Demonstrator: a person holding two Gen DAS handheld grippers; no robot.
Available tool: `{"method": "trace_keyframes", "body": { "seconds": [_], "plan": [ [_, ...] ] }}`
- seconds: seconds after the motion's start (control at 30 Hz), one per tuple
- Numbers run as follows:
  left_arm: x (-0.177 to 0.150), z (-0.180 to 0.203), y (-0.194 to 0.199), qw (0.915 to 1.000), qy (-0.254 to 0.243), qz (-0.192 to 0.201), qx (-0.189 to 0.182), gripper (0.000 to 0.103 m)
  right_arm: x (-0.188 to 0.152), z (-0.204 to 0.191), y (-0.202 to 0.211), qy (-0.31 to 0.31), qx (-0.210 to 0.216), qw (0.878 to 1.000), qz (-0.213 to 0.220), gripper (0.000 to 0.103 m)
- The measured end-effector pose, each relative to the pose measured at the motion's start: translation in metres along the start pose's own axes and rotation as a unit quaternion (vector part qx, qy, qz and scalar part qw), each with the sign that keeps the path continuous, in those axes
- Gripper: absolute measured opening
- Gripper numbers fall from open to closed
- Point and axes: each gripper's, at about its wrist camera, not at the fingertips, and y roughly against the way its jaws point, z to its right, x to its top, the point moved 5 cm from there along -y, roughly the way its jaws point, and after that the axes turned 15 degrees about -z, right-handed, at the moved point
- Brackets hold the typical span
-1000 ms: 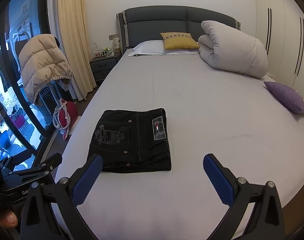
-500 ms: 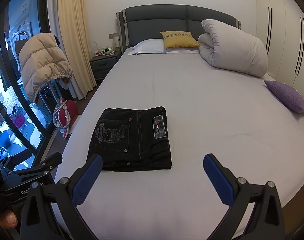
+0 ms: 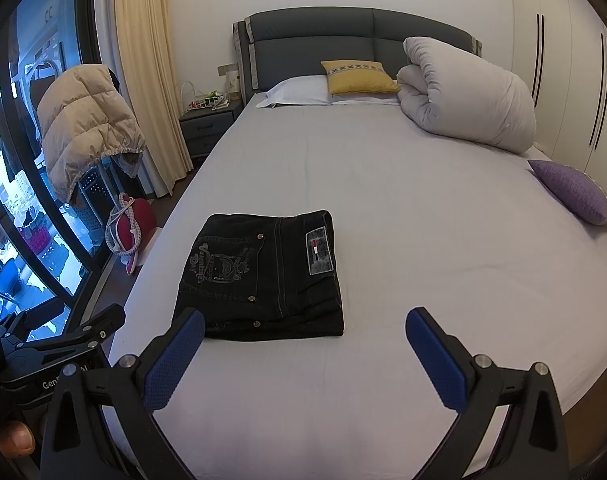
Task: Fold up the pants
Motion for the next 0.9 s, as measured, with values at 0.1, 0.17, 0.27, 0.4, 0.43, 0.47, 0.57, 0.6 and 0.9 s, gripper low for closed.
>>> {"method": "trace_keyframes", "body": {
  "seconds": [0.1,0.17,0.27,0.4,0.43,0.47,0.57,0.6,0.9],
  "plan": [
    [0.0001,0.0,0.0001,1.0,0.0,0.0,-0.001,0.103,0.0003,-0.0002,0.0002,0.0,0.0,1.0,0.0,0.103],
    [-0.0008,0.0009,-0.0014,1.0,0.0,-0.001,-0.001,0.103,0.0005,0.0001,-0.0004,0.0,0.0,1.0,0.0,0.103],
    [-0.0011,0.0012,-0.0023,1.0,-0.001,-0.001,-0.001,0.103,-0.0005,0.0,-0.0003,0.001,0.0,1.0,-0.001,0.103],
    [-0.0022,0.0016,-0.0036,1.0,0.0,-0.002,-0.002,0.103,0.0008,0.0001,-0.0001,0.001,0.0,1.0,-0.001,0.103],
    [-0.002,0.0015,-0.0035,1.0,0.0,-0.002,-0.002,0.103,0.0002,0.0001,-0.0002,0.001,0.0,1.0,-0.001,0.103],
    [-0.0018,0.0014,-0.0035,1.0,-0.001,-0.002,-0.002,0.103,-0.0002,0.0,-0.0002,0.001,0.001,1.0,-0.001,0.103],
    [-0.0018,0.0014,-0.0035,1.0,0.0,-0.002,-0.002,0.103,-0.0008,0.0,-0.0007,0.001,0.001,1.0,-0.002,0.103],
    [-0.0018,0.0015,-0.0036,1.0,0.0,-0.002,-0.002,0.103,0.0003,0.0,-0.0006,0.001,0.001,1.0,-0.001,0.103],
    [-0.0026,0.0011,-0.0055,1.0,-0.001,-0.003,-0.003,0.103,0.0,0.0001,-0.0005,0.002,0.001,1.0,-0.001,0.103]
  ]
}}
